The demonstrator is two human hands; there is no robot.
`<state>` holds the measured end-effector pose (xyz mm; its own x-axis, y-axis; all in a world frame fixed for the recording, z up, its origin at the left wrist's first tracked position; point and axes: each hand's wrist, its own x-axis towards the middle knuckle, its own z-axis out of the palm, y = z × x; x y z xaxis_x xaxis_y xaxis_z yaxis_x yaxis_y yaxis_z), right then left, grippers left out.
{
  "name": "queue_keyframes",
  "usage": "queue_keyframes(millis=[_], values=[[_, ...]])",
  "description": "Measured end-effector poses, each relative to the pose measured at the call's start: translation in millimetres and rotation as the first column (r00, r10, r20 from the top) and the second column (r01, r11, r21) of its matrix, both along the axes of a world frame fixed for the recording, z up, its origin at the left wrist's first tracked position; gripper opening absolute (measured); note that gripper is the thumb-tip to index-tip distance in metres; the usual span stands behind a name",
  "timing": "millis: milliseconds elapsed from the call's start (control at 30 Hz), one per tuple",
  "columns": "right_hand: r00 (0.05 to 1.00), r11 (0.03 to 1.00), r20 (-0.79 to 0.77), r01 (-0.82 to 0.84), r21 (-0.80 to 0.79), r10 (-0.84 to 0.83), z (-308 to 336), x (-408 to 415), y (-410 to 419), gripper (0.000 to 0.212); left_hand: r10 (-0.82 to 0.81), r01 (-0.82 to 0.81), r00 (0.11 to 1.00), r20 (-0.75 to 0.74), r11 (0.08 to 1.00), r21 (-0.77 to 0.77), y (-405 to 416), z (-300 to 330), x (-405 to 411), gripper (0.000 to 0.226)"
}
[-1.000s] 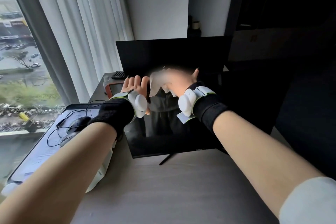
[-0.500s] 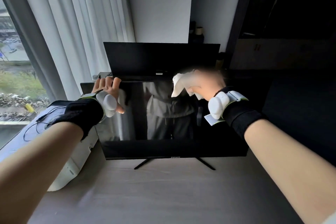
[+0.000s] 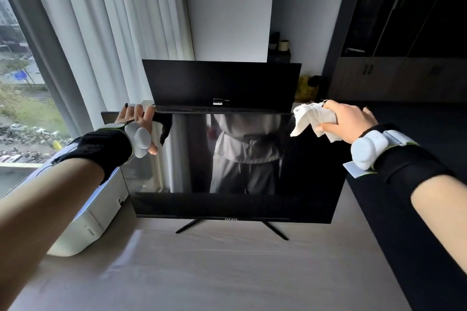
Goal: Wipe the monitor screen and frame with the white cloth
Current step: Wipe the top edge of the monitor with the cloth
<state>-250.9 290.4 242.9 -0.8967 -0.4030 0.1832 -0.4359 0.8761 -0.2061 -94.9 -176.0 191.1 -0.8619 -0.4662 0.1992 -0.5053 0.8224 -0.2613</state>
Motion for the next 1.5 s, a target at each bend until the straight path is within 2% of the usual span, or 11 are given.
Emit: queue_keyframes(millis=[233,400,533,667,867,1067,1267,1400,1500], values=[[0.998,0.998,0.037,0.055,0.017,-0.056,7.1,-2.6,7.7,0.042,0.019,-0.019,1.000,-0.005,0.999,-0.026,4.5,-5.1,-0.5,0.112],[0.996,0.995,0.052,0.070,0.071,-0.073,14.0,3.1,-15.6,0.050,-0.012,0.014,0.999,0.040,0.999,-0.039,14.1,4.4,6.3,0.101],[0.997,0.994,0.052,0.050,0.102,-0.055,17.0,10.0,-46.3,0.041,-0.041,0.044,0.997,0.066,0.998,-0.039,22.0,12.2,11.3,0.096],[0.998,0.994,0.058,0.012,0.112,-0.019,20.1,21.5,-86.7,0.023,-0.118,0.121,0.991,0.066,0.992,-0.038,24.7,21.7,19.3,0.094],[0.996,0.994,0.061,-0.076,0.074,0.072,19.0,44.7,-151.3,0.024,-0.207,0.215,0.973,0.098,0.973,-0.082,24.2,31.5,31.4,0.096],[0.985,0.988,0.086,-0.152,0.012,0.150,16.3,67.1,-208.9,0.025,-0.296,0.301,0.952,0.082,0.951,-0.062,20.1,33.7,31.7,0.095],[0.971,0.972,0.113,-0.219,0.087,0.208,22.7,93.8,-271.8,0.029,-0.368,0.367,0.927,0.077,0.930,0.018,10.4,38.7,31.1,0.090],[0.967,0.958,0.135,-0.238,0.159,0.218,29.9,106.1,-303.7,0.039,-0.406,0.392,0.914,-0.002,0.883,0.258,-0.9,49.9,28.1,0.098],[0.961,0.952,0.145,-0.258,0.167,0.235,29.7,115.0,-329.0,0.029,-0.431,0.432,0.899,-0.074,0.846,0.314,-17.1,58.3,28.9,0.109]])
